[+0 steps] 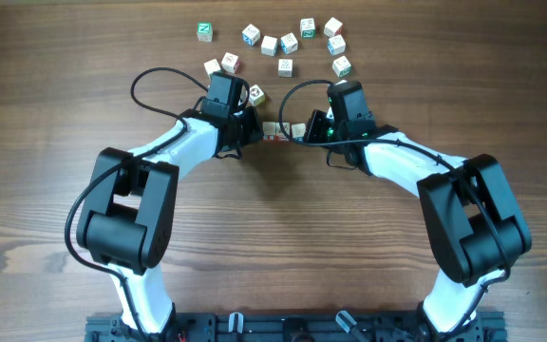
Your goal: Form a horizontal line
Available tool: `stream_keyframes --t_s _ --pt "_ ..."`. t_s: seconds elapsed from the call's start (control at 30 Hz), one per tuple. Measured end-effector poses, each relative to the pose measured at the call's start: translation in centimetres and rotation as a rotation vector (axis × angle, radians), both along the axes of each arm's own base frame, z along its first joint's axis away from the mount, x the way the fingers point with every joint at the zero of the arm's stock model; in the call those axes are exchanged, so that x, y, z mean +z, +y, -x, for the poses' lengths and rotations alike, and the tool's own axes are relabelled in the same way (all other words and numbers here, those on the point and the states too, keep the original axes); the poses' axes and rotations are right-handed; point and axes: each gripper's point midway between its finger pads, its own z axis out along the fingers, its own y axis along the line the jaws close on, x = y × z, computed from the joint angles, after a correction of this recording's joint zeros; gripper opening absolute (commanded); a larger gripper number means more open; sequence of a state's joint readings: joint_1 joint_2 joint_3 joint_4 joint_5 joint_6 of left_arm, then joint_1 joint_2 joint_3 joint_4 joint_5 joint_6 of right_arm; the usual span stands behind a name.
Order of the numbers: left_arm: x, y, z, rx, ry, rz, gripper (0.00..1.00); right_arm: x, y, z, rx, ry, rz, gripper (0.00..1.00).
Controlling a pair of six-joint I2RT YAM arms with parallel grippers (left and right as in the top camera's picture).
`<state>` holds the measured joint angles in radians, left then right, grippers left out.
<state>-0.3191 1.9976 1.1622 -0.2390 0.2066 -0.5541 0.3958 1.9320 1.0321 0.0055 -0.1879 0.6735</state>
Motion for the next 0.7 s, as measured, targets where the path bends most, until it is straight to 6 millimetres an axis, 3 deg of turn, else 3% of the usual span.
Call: stream_keyframes --t_s 0.33,0.7 --pt "0.0 0.0 0.0 0.000 0.000 0.000 0.04 -2.0 -1.5 2.2 -0.021 0.116 0.074 0.04" --pt "0.0 0.0 0.0 0.000 0.000 0.000 0.04 -1.9 -0.3 3.4 0.030 0.165 0.018 0.04"
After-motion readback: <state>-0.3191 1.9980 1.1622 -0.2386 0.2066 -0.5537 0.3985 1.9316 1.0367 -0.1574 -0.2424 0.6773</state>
